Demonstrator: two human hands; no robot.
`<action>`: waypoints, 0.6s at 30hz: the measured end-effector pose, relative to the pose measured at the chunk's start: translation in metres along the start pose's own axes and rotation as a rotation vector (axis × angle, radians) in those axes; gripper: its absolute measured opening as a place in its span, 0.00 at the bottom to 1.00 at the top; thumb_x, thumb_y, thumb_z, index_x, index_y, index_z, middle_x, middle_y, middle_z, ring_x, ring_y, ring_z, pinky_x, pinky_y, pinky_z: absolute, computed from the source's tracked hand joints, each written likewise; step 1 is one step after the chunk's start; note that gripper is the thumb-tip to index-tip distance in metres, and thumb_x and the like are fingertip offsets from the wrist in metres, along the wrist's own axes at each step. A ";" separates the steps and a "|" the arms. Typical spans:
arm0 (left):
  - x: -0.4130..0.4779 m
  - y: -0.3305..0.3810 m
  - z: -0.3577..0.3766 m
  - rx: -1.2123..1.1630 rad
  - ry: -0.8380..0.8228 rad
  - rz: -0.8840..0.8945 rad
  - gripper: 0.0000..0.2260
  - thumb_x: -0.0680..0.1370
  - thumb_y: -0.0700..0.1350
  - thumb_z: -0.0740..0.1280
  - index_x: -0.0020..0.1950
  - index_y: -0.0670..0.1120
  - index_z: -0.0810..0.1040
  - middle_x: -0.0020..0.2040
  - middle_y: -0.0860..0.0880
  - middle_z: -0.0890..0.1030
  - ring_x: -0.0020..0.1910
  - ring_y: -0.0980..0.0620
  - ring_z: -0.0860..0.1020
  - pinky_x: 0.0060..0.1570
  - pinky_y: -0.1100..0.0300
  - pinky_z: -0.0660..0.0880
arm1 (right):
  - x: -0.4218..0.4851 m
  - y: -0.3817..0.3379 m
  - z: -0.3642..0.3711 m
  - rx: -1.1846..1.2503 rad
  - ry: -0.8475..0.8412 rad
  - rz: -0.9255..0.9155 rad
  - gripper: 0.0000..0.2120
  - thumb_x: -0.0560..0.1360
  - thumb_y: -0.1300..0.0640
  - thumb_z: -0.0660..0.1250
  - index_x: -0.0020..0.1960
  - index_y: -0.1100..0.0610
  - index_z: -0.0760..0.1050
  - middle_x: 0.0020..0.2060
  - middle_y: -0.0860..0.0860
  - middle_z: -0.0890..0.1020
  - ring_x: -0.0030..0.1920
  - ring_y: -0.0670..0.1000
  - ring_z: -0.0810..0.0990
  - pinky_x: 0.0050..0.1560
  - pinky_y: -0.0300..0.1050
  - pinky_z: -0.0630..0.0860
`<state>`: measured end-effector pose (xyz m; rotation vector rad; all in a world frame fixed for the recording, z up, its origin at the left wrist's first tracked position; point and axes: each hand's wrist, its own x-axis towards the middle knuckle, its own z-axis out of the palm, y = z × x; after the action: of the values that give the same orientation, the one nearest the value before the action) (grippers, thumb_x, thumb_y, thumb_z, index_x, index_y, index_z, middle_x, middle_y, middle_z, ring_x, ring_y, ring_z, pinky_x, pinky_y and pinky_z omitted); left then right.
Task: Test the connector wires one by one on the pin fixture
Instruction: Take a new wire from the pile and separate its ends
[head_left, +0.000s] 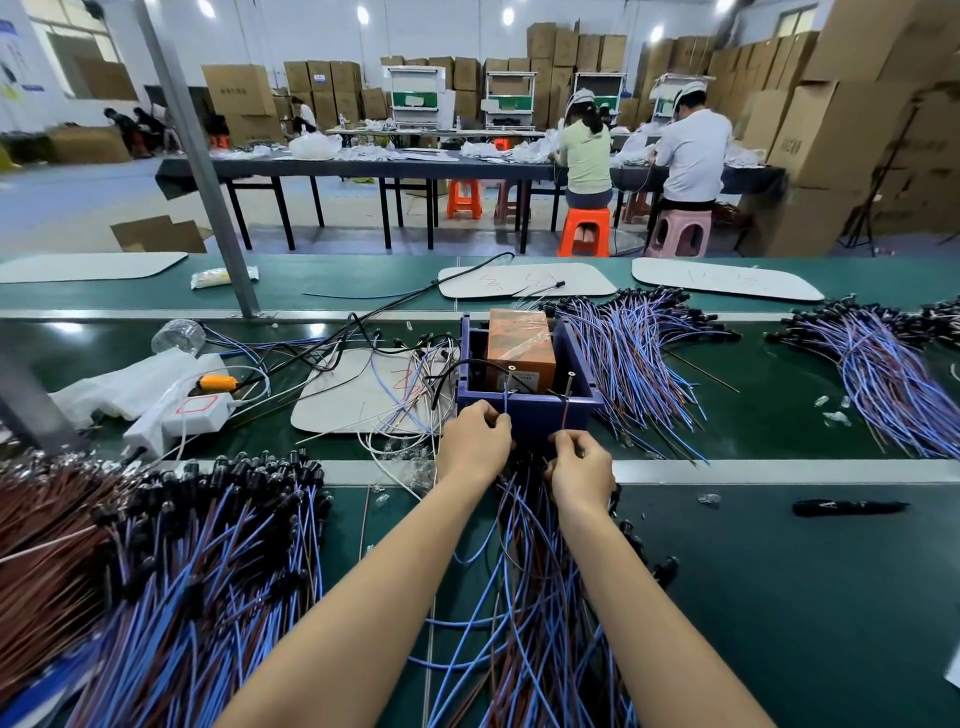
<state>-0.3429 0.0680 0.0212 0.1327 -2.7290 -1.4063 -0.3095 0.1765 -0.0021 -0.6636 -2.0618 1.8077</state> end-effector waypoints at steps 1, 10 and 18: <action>0.000 0.000 0.000 -0.004 0.001 0.004 0.07 0.78 0.50 0.61 0.47 0.49 0.77 0.43 0.47 0.84 0.49 0.45 0.80 0.51 0.50 0.78 | 0.000 0.000 0.000 -0.004 -0.001 0.003 0.09 0.80 0.56 0.60 0.46 0.53 0.78 0.29 0.51 0.76 0.28 0.48 0.72 0.28 0.40 0.67; -0.001 0.004 -0.004 0.033 -0.005 0.026 0.06 0.77 0.49 0.62 0.45 0.50 0.77 0.45 0.46 0.84 0.47 0.45 0.81 0.51 0.51 0.78 | 0.003 0.005 0.003 -0.019 0.021 -0.012 0.10 0.80 0.54 0.61 0.45 0.53 0.79 0.29 0.51 0.77 0.30 0.50 0.73 0.34 0.43 0.68; -0.006 0.005 -0.005 -0.023 -0.011 0.066 0.05 0.75 0.44 0.64 0.39 0.47 0.76 0.39 0.46 0.84 0.43 0.45 0.81 0.48 0.51 0.79 | 0.005 0.007 0.004 -0.037 0.025 -0.014 0.10 0.81 0.54 0.60 0.44 0.51 0.78 0.32 0.52 0.78 0.32 0.51 0.74 0.36 0.44 0.68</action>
<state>-0.3366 0.0678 0.0281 0.0325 -2.6987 -1.4243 -0.3147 0.1762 -0.0098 -0.6767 -2.0831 1.7496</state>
